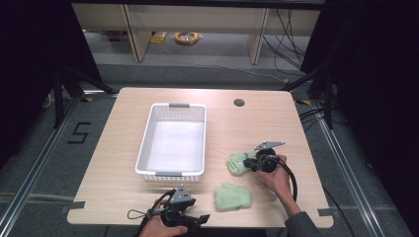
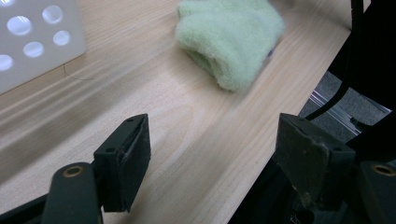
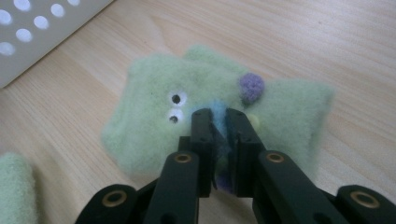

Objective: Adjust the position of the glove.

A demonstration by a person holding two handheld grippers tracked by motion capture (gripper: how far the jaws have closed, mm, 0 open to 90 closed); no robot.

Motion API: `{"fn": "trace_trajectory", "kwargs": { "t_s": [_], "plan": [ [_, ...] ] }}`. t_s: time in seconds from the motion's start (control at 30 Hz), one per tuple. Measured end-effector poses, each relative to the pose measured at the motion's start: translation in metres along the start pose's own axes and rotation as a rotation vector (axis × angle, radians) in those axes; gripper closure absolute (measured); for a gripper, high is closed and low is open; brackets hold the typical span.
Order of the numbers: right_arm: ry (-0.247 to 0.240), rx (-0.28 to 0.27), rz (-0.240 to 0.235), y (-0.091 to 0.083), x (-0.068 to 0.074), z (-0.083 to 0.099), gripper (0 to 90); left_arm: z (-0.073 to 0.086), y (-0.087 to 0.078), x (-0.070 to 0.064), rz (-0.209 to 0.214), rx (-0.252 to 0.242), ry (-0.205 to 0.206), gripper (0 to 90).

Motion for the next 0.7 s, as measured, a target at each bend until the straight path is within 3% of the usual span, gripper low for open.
{"fn": "trace_trajectory", "kwargs": {
  "t_s": [0.07, 0.13, 0.17, 0.2, 0.23, 0.33, 0.37, 0.5, 0.6, 0.7],
  "plan": [
    [-0.006, -0.01, 0.001, 0.0003, 0.0004, -0.0004, 84.2, -0.0001, 0.0001, 0.0, 0.001, -0.001, -0.001, 26.5],
    [-0.001, 0.016, -0.012, -0.0026, 0.0016, -0.0001, 85.3, 0.0001, -0.0003, 0.0003, 0.001, 0.003, -0.002, 26.4],
    [0.026, 0.013, -0.024, -0.0035, 0.0022, 0.0004, 85.9, 0.0001, 0.0002, 0.0001, 0.002, -0.001, -0.011, 26.4],
    [-0.002, -0.009, -0.011, -0.0026, -0.0004, -0.0002, 86.0, 0.0011, -0.0007, 0.003, -0.007, 0.016, 0.014, 26.4],
    [0.02, -0.008, -0.013, -0.0041, 0.0009, -0.0004, 86.1, 0.0004, -0.0003, 0.0014, 0.0, 0.004, -0.003, 26.4],
    [0.026, -0.02, -0.031, -0.0059, 0.002, -0.0014, 86.3, 0.0004, -0.0001, 0.0009, 0.0, 0.003, -0.022, 26.4],
    [0.015, -0.036, -0.022, -0.0065, 0.0015, -0.0028, 86.4, -0.0003, -0.0006, 0.0022, -0.001, 0.003, -0.002, 26.4],
    [0.024, -0.069, -0.019, -0.0072, 0.0042, -0.005, 86.4, 0.0001, -0.0003, 0.0021, 0.001, 0.0, -0.011, 26.4],
    [0.018, -0.051, -0.036, -0.0084, 0.0054, -0.0052, 86.4, 0.0, -0.0001, 0.0023, 0.001, -0.001, -0.012, 26.4],
    [0.033, -0.057, -0.03, -0.0094, 0.0072, -0.0056, 86.4, 0.0007, -0.0016, 0.0046, 0.0, 0.016, 0.018, 26.4]
  ]
}}
Point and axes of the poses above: each handheld gripper's, and its own axes: y roughly forward along the jaws, z roughly out of its underside, x roughly to its left, the point moved 6 cm from there along y, roughly forward along the jaws, and after that the axes turned 7 degrees about -z, right-handed, at the moved point
